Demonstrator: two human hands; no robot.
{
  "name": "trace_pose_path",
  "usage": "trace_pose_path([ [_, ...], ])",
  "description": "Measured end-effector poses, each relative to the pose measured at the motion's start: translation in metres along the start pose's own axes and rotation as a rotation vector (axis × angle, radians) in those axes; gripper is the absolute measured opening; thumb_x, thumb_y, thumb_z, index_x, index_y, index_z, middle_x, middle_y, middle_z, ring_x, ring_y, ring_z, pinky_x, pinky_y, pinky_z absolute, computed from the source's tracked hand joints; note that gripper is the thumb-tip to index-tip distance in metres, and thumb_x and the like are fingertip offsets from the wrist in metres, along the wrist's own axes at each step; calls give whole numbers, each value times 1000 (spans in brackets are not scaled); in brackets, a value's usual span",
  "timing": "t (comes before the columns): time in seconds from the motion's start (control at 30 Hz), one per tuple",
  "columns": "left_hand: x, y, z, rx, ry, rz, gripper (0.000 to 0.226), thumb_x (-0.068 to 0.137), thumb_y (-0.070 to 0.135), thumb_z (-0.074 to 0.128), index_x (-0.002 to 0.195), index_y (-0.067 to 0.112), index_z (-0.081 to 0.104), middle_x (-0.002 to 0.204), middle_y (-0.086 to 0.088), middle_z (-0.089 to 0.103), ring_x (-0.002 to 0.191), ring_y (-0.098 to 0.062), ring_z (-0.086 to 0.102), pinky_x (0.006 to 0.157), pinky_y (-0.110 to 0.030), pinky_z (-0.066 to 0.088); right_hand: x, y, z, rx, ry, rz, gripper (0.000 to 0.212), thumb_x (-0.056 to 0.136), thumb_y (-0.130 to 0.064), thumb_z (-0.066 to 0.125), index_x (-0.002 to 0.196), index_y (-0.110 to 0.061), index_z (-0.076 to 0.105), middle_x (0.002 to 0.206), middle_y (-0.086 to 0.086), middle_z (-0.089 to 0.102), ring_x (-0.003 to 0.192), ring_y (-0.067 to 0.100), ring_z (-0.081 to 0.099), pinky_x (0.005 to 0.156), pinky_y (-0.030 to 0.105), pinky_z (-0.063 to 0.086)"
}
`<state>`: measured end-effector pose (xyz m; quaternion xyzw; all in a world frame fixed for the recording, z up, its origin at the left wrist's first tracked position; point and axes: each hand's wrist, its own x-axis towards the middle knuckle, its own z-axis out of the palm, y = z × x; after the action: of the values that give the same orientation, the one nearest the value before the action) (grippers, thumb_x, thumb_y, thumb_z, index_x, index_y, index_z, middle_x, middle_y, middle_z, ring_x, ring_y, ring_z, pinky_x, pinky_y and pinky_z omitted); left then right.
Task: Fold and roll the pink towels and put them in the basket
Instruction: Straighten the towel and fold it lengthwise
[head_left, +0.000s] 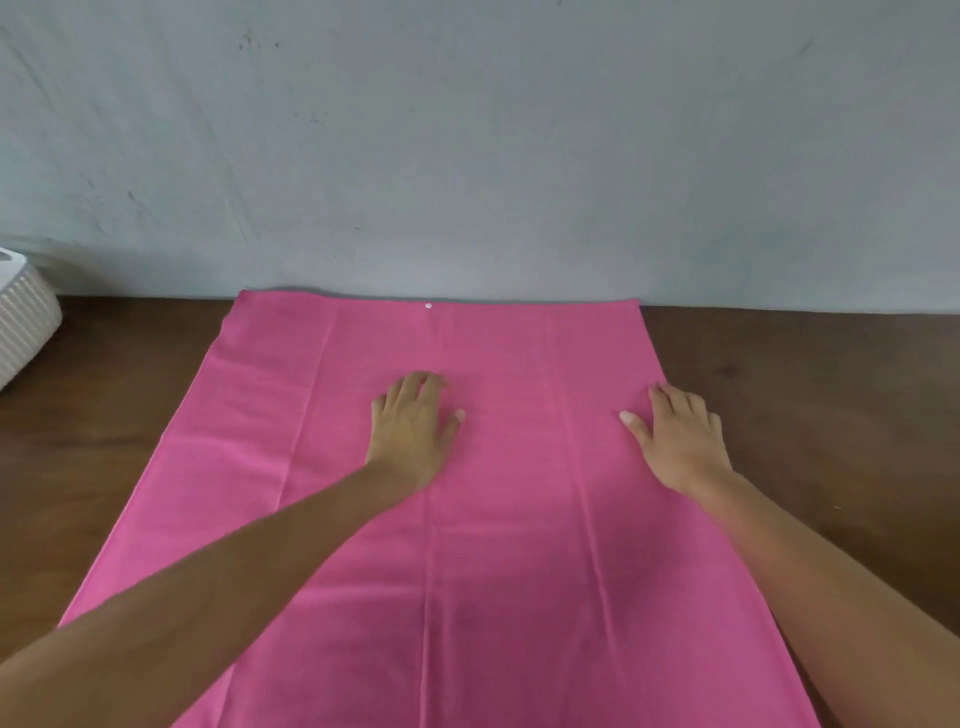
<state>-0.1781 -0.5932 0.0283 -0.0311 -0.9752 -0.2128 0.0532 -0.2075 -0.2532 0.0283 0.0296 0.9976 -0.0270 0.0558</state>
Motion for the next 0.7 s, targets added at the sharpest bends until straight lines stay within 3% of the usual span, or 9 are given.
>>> trace_pose_path([
  [0.1,-19,35,22,80,-135,201,76,93,64,20,152,21,40,160,-6,33,149,-29,26,117,-46,26,-33,6,4,8,0,5,80,99,-65,19,158,-11,23,165,3,21,148,25,20,119,45,23],
  [0.23,-34,58,46,173,-255,269,83,91,72,1,162,31,13,170,0,3,157,-22,-3,125,-44,5,-74,14,7,17,-7,-7,88,93,-69,9,159,-11,23,165,2,23,149,22,20,120,43,23],
  [0.43,-37,58,50,226,-220,265,78,94,71,2,162,33,13,170,1,3,157,-21,-1,127,-45,5,-136,34,17,43,-54,-16,111,77,-82,-22,162,-18,9,168,-5,9,154,18,5,125,41,12],
  [0.7,-38,60,49,215,-192,268,70,100,66,18,161,31,20,170,0,10,157,-22,5,127,-45,8,-228,68,35,19,-52,-31,91,89,-79,-10,161,-24,-11,168,-10,-13,155,13,-11,126,35,-1],
])
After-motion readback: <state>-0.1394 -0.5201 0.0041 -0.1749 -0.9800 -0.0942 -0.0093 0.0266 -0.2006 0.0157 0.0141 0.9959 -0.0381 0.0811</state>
